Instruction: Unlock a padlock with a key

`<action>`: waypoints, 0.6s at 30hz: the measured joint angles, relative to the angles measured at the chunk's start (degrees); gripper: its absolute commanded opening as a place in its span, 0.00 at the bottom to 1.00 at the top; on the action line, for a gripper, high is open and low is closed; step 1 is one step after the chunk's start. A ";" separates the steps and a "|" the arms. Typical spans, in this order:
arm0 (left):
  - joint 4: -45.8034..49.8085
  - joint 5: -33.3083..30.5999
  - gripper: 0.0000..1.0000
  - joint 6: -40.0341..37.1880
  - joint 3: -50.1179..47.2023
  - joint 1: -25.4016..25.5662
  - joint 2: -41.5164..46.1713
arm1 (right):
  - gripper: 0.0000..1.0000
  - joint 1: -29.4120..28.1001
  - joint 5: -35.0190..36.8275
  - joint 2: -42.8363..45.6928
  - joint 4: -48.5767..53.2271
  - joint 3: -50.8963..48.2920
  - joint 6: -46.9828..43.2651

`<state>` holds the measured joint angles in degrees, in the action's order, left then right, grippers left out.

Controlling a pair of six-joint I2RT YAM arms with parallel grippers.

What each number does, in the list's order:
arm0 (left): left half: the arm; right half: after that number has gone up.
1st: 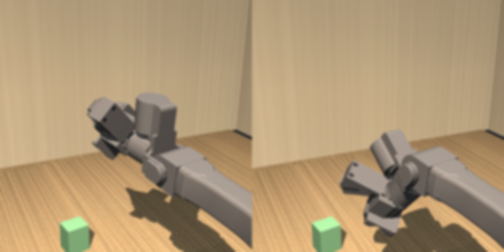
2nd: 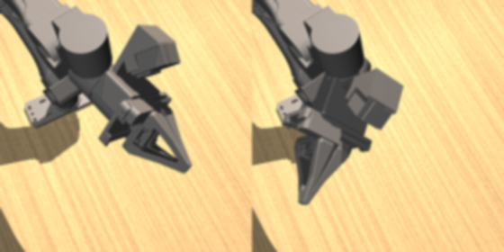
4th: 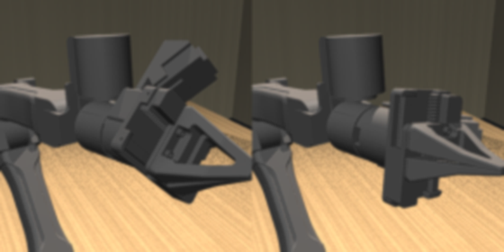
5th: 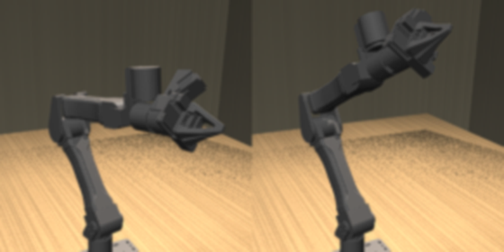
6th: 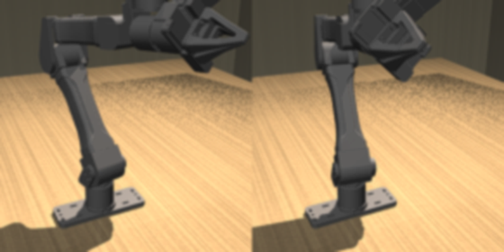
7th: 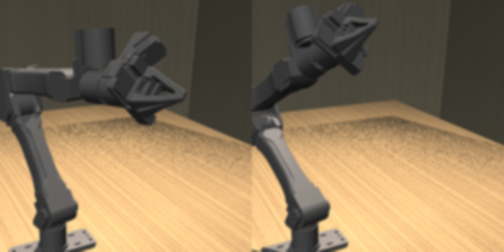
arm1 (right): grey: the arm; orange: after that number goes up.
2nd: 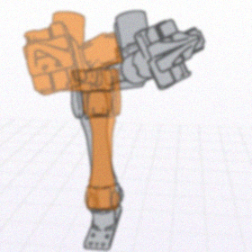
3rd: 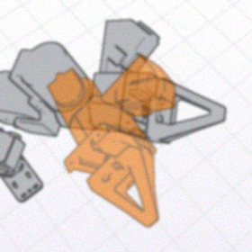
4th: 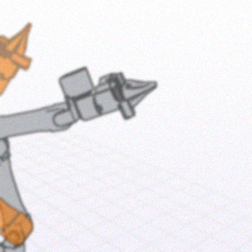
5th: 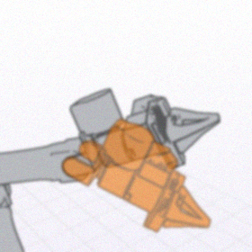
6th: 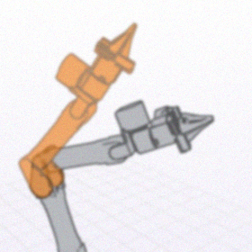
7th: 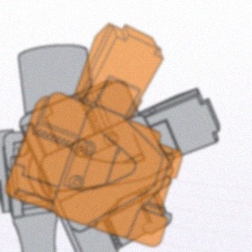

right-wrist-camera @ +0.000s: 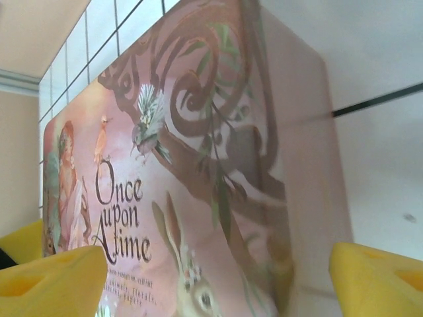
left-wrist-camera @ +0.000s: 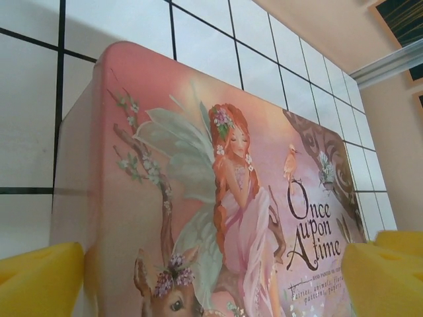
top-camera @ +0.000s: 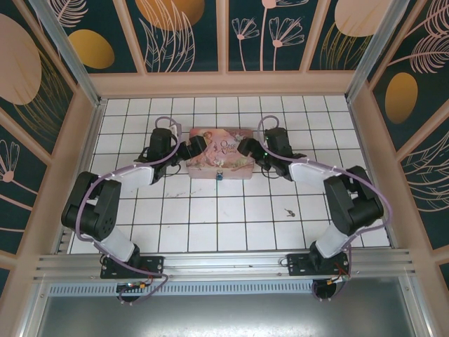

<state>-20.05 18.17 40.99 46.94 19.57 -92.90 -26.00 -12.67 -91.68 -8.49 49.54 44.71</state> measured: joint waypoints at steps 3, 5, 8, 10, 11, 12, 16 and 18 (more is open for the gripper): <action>1.05 -1.90 0.99 -0.37 0.02 0.11 2.80 | 0.89 0.02 3.61 5.90 5.57 -0.20 -1.27; 1.05 -3.50 0.99 -0.20 0.00 0.11 5.53 | 0.88 0.02 5.81 9.81 9.51 -0.22 -2.25; 0.98 -5.97 0.99 1.16 0.00 0.11 9.66 | 0.86 0.02 9.16 14.93 15.80 -1.31 -3.50; 0.72 -6.67 0.99 2.73 -0.15 0.11 11.50 | 0.85 0.02 11.54 17.44 20.65 -3.10 -3.93; 0.42 -6.60 0.99 3.50 -0.46 0.11 11.98 | 0.84 0.02 12.33 18.16 22.53 -4.04 -3.91; -0.07 -6.21 0.99 4.50 -1.07 0.11 12.39 | 0.83 0.02 13.20 18.88 24.87 -5.46 -3.89; -0.26 -3.10 0.99 7.56 -3.69 0.11 13.03 | 0.80 0.02 14.62 20.61 31.78 -11.10 -3.52; 0.07 -1.84 0.99 8.20 -3.89 0.11 13.07 | 0.80 0.02 14.99 21.81 33.97 -13.60 -3.10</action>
<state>-19.99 16.34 49.19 43.05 19.68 -79.83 -25.98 2.33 -69.87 25.47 35.94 41.60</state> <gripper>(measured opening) 0.986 0.804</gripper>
